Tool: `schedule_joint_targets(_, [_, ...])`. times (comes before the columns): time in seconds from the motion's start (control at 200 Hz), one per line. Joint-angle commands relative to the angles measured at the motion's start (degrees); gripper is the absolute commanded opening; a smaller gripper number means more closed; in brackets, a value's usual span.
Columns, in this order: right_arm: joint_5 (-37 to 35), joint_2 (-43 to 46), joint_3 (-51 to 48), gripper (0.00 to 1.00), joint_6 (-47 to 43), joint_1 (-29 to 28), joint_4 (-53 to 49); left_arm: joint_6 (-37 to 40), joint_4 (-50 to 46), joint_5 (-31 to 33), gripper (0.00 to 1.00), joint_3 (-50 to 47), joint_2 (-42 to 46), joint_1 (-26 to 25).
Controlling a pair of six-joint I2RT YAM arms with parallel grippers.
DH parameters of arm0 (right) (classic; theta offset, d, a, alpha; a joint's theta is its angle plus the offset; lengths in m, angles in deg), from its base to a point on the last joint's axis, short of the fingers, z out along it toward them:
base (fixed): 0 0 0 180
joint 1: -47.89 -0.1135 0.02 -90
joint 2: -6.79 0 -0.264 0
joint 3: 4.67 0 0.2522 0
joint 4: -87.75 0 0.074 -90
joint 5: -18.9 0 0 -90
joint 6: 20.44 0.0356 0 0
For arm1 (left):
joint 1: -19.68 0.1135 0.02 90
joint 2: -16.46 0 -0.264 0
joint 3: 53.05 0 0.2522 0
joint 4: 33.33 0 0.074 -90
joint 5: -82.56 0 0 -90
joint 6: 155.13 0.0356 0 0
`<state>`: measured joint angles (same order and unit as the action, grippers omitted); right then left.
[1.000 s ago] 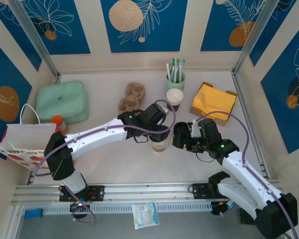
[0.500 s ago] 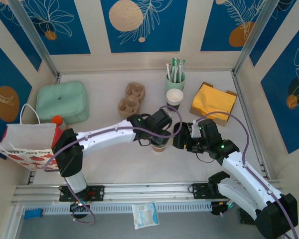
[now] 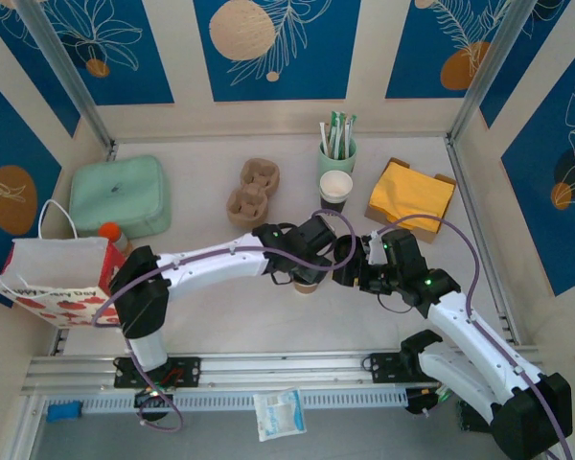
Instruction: Pack the takeout coffee
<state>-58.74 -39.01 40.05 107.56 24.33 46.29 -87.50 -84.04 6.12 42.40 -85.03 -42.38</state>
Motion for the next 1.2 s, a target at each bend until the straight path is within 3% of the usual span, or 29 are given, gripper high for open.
schedule_joint_targets(0.0, [0.47, 0.67, -0.20, 0.66, -0.99, 0.34, -0.03, 0.23, -0.57, 0.33, 0.71, 1.98, -1.23, -0.92])
schedule_joint_targets(0.87, [-0.25, 3.54, 3.69, 0.69, -1.61, 0.61, -6.15, 0.00, -2.79, -0.62, 0.94, 9.55, 1.84, 0.82])
schedule_joint_targets(1.005, [-0.27, 0.47, 6.44, 0.68, -2.08, 0.53, -9.14, -3.20, 0.39, -3.74, 1.00, 5.29, 5.62, 4.07])
schedule_joint_targets(1.195, [-1.93, -6.47, 11.49, 0.67, -3.75, -0.30, -12.23, -6.36, 5.86, -7.72, 0.99, -5.19, 13.25, 9.14])
